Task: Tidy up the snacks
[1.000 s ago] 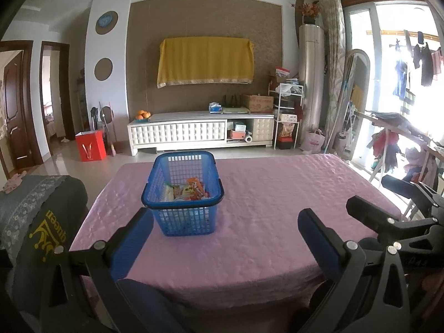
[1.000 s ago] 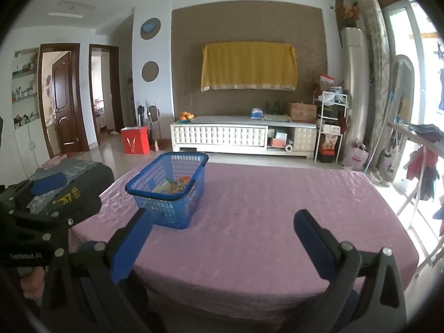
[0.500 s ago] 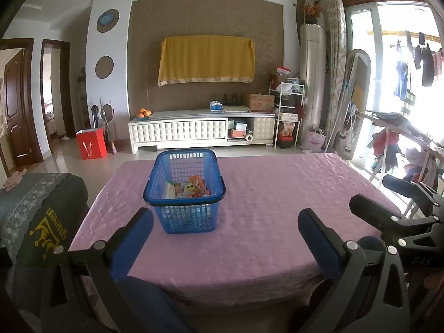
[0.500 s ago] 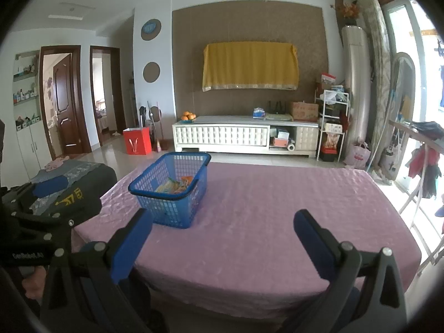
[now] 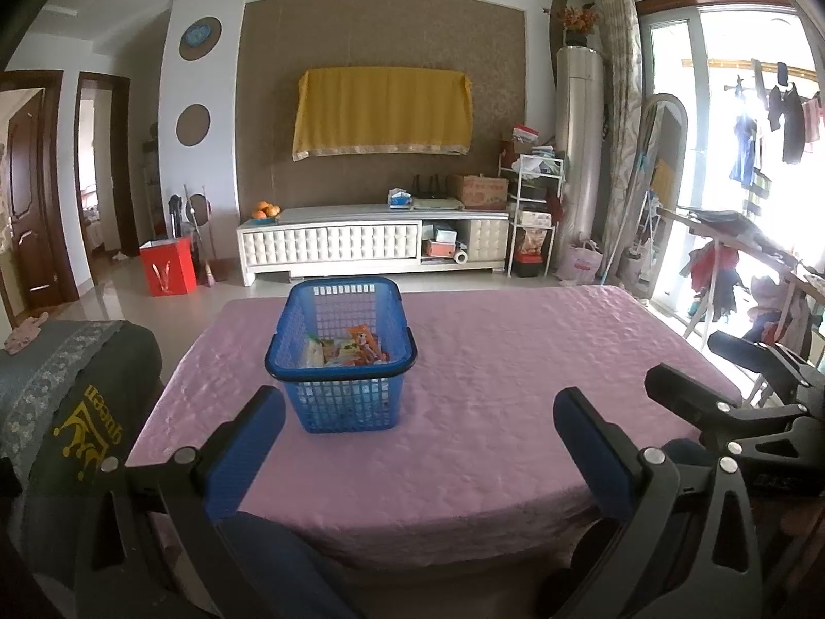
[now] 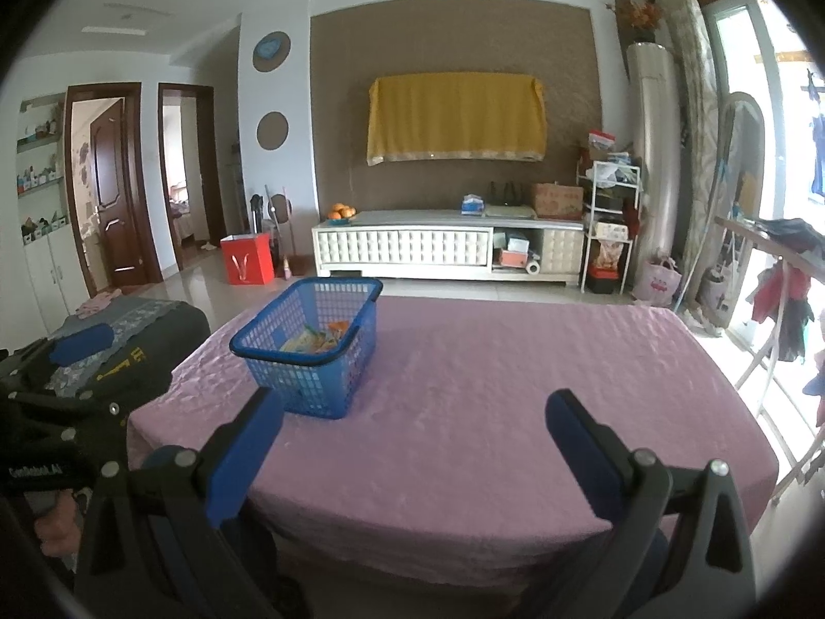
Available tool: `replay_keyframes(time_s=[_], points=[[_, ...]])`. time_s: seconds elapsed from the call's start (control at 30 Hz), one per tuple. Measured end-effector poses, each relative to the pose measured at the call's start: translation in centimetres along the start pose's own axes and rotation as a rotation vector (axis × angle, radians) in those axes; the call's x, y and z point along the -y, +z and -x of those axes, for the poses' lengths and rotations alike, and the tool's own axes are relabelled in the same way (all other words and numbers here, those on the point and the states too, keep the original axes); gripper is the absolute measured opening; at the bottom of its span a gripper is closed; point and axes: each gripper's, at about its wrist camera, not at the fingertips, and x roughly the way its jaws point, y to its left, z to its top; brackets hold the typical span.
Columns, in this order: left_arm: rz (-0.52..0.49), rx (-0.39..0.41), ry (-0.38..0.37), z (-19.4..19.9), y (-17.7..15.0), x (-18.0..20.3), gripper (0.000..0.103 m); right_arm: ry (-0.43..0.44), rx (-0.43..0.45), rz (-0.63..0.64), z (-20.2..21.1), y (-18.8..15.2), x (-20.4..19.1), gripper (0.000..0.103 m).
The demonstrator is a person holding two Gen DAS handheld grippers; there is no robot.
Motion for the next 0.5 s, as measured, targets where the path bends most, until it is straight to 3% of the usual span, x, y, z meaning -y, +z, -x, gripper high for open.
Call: replay_keyframes(time_s=[0.5], points=[[0.006, -0.007, -0.003, 0.05, -0.2, 0.18, 0.103, -0.001, -0.009, -0.003, 0.07, -0.09, -0.03, 0.103]])
